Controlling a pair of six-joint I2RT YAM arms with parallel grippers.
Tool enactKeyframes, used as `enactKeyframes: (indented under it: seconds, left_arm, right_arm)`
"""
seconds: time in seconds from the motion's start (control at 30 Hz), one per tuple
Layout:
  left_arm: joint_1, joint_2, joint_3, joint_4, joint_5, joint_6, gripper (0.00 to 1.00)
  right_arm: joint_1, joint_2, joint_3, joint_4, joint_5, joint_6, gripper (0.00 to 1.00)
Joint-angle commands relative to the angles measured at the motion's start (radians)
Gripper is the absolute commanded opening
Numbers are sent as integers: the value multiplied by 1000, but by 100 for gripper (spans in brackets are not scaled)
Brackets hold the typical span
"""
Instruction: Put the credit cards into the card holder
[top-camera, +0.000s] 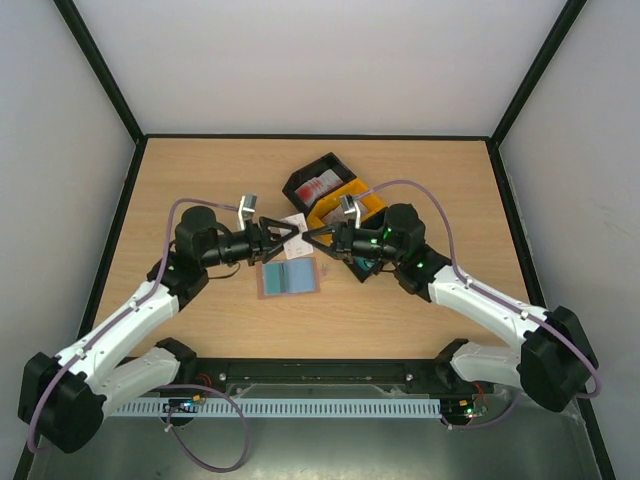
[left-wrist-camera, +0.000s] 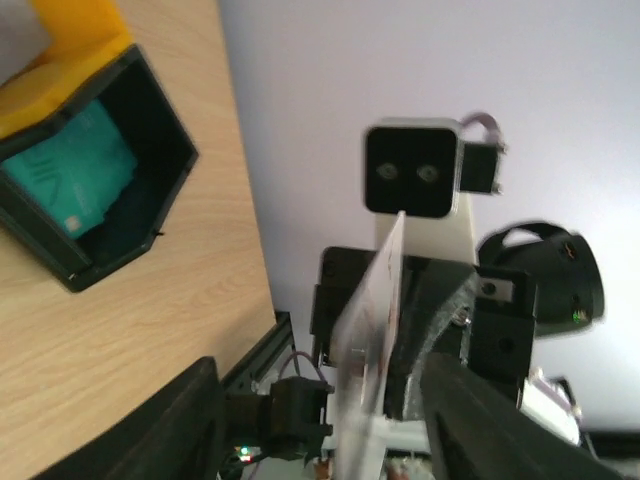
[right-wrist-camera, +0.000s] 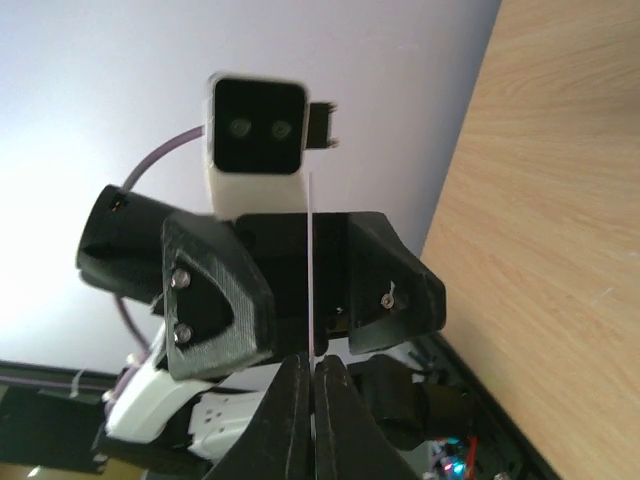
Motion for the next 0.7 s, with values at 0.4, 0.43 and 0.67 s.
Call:
enactKeyframes:
  seconds: [0.4, 0.43, 0.67]
  left_arm:
    - [19, -75, -119, -538, -507, 405, 52]
    - [19, -66, -131, -530, -508, 408, 50]
    - [19, 30, -227, -367, -521, 393, 27]
  right_arm:
    - [159, 65, -168, -133, 548, -187, 2]
    - [164, 88, -174, -113, 565, -189, 2]
    - [180, 272, -169, 0, 607, -288, 2]
